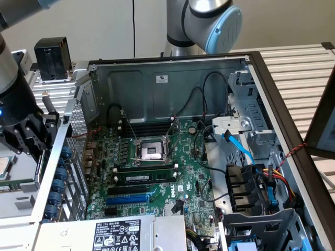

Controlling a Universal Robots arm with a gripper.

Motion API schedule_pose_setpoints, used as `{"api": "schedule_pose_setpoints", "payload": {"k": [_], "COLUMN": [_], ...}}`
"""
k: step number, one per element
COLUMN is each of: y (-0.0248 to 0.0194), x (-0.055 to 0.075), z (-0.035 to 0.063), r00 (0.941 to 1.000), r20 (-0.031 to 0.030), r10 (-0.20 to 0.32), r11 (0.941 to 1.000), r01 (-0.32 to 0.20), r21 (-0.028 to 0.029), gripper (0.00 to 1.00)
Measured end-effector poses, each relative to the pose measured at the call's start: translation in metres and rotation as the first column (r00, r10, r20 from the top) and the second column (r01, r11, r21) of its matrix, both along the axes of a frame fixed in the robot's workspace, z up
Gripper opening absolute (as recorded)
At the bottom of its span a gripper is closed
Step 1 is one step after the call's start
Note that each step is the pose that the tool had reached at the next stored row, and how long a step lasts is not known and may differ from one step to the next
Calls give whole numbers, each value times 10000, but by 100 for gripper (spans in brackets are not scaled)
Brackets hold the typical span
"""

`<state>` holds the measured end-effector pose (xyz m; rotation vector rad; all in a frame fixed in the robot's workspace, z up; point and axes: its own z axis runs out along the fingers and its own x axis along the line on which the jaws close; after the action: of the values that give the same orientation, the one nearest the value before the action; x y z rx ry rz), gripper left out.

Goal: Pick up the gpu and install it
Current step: 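Pick up the gpu and move the gpu toward the slot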

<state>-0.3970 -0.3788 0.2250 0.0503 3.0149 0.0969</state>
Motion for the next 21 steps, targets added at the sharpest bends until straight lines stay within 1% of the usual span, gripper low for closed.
{"api": "schedule_pose_setpoints", "payload": {"k": [2,4,7,17,18,19,21], "y": [0,0,0,0,0,0,1], "x": [1,0,0,0,0,1,0], "z": [8,8,10,10,10,10,10], "r00": [10000,10000,10000,10000,10000,10000,10000], "r20": [-6,-16,-42,-43,-42,-42,-43], "r10": [2,1,1,0,0,0,0], "r11": [10000,10000,9999,9999,9999,9999,9999], "r01": [-2,-1,-1,-1,-1,-1,0], "r21": [-52,-89,-115,-119,-118,-114,-105], "gripper": [41,41,41,41,41,39,39]}}
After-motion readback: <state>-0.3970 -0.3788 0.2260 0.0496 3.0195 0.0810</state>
